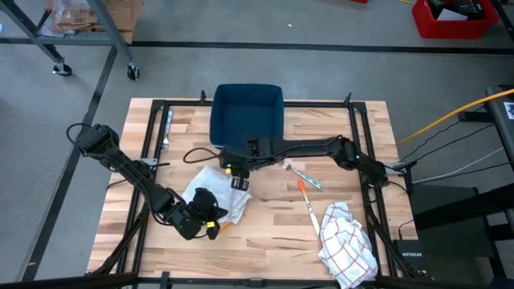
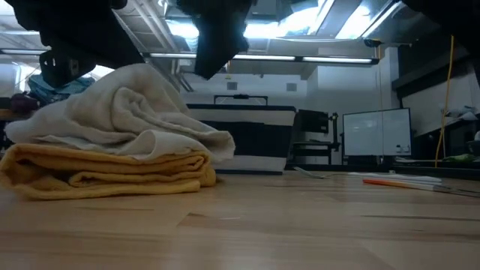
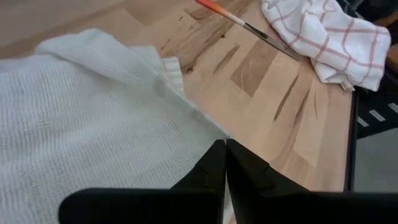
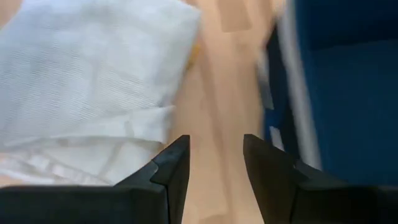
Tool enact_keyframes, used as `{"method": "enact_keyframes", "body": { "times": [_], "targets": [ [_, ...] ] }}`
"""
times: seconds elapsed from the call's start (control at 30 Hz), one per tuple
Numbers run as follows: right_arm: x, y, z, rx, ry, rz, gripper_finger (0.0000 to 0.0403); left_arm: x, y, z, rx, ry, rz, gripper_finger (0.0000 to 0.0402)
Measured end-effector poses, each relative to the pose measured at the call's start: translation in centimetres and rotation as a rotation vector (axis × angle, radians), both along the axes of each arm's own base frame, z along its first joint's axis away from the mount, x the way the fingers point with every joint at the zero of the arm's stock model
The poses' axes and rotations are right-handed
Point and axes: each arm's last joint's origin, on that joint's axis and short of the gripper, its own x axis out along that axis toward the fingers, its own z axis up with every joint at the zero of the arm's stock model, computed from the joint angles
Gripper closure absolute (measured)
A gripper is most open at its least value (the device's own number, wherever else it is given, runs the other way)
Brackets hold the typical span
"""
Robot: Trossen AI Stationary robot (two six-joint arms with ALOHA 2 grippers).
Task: Fold towel
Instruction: Stack the folded top white patterned towel on top of the yellow towel
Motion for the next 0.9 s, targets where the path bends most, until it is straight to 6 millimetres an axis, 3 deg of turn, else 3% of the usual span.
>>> {"method": "enact_keyframes", "body": {
  "times": [0.27, 0.53, 0.9],
  "targets": [
    [2.1, 1.2, -3.8, 0.045, 0.009, 0.041, 0.0249, -0.1, -0.2, -0.1, -0.029, 0.007, -0.005, 0.0396],
    [2.8, 2.6, -7.3, 0.143, 0.106, 0.101, 0.0249, -0.3, -0.3, -0.2, -0.035, 0.021, -0.015, 0.0396],
    [2.1, 5.3, -7.8, 0.107, 0.162, 0.144, 0.0249, -1.2, 0.6, -1.2, -0.036, 0.128, 0.088, 0.0396]
  ]
}}
